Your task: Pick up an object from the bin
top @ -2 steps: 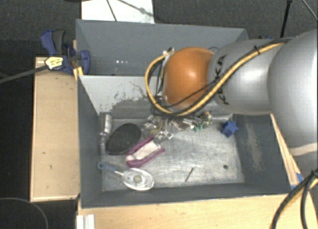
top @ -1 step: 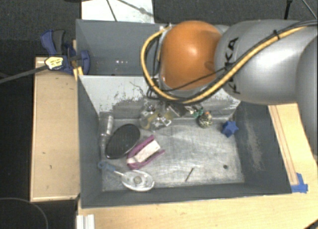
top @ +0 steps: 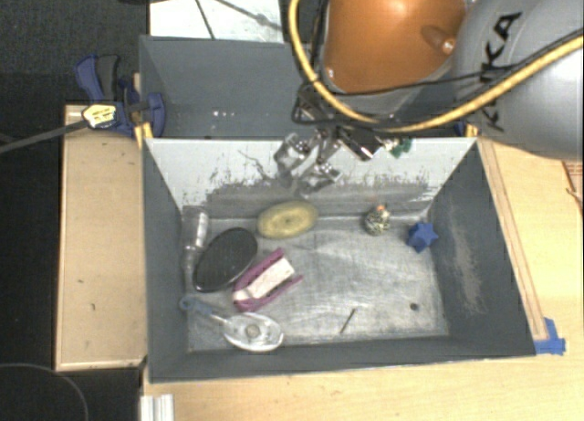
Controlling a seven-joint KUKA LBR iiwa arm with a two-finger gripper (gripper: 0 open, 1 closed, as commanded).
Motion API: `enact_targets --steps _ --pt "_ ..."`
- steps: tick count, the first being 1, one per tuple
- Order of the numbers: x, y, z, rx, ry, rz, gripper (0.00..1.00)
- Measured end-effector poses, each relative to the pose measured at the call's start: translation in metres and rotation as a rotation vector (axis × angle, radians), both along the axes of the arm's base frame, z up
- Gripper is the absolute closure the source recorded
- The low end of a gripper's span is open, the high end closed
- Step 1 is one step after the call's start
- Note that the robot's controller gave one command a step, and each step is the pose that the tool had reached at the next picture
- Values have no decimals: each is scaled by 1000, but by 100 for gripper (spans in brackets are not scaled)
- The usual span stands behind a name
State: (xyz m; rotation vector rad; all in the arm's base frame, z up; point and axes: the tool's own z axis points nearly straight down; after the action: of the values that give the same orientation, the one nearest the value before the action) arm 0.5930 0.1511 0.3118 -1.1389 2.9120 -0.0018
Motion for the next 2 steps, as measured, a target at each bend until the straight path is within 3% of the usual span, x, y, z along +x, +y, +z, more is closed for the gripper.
enact_targets --steps 1,2 --pt "-2 0 -5 -2 10 -1 0" --pt "-26 16 -153 -4 20 111 0"
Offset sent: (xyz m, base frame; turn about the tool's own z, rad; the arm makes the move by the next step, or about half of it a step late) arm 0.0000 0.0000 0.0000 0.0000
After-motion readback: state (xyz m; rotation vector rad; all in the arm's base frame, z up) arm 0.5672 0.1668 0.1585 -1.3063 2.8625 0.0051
